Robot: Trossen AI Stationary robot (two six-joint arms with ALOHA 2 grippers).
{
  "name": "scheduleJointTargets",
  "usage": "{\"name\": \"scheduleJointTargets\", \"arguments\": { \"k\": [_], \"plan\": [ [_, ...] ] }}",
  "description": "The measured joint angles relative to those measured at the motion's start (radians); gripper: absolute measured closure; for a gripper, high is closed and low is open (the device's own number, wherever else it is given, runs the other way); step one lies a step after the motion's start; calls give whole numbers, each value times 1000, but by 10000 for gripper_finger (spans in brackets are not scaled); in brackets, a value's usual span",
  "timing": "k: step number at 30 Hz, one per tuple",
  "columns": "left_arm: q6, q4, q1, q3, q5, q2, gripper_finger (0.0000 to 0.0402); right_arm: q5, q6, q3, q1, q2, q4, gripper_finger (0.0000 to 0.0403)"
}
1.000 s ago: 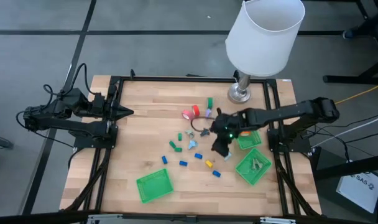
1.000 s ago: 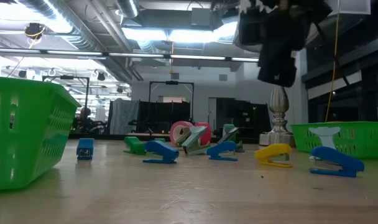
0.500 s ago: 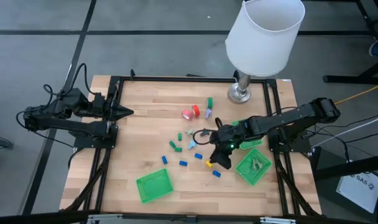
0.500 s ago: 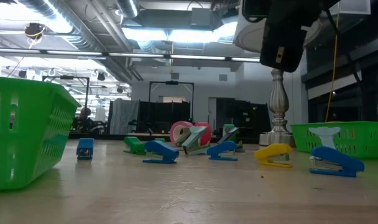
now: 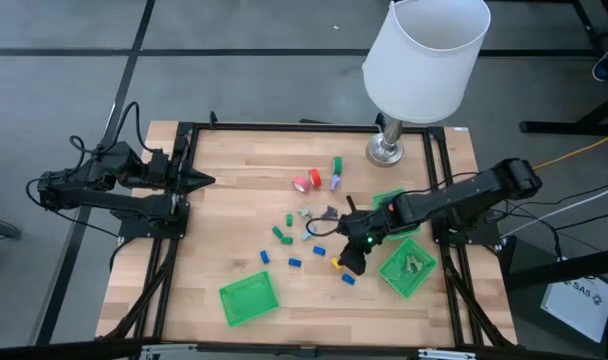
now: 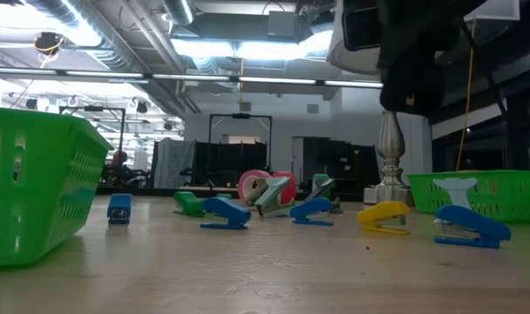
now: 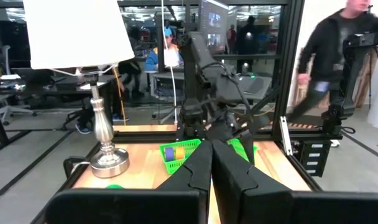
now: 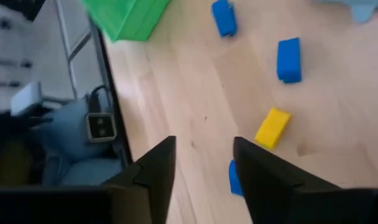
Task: Pick and place Stapler, Stapler remover, tape
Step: Put the bottom light blue staple remover into the bottom right green bin
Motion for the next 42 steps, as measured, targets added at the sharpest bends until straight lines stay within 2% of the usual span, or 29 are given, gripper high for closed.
{"name": "scheduleJointTargets", "arguments": {
  "k": [4,9,20,25,33,37,42],
  "plan": [
    [0,0,0,0,0,0,396,94,90,0,20,25,21,195],
    [0,0,0,0,0,0,396,93,180,0,21,36,-4,168],
    [0,0,0,0,0,0,395,74,130,0,-31,30,-266,175],
    [0,0,0,0,0,0,395,0,86,0,-42,30,-277,175],
    [0,0,0,0,0,0,396,-154,128,0,-14,22,-278,176],
    [0,0,0,0,0,0,394,-145,138,0,-1,11,-373,176],
    [0,0,0,0,0,0,395,-72,120,0,-2,11,-499,176]
  ]
}}
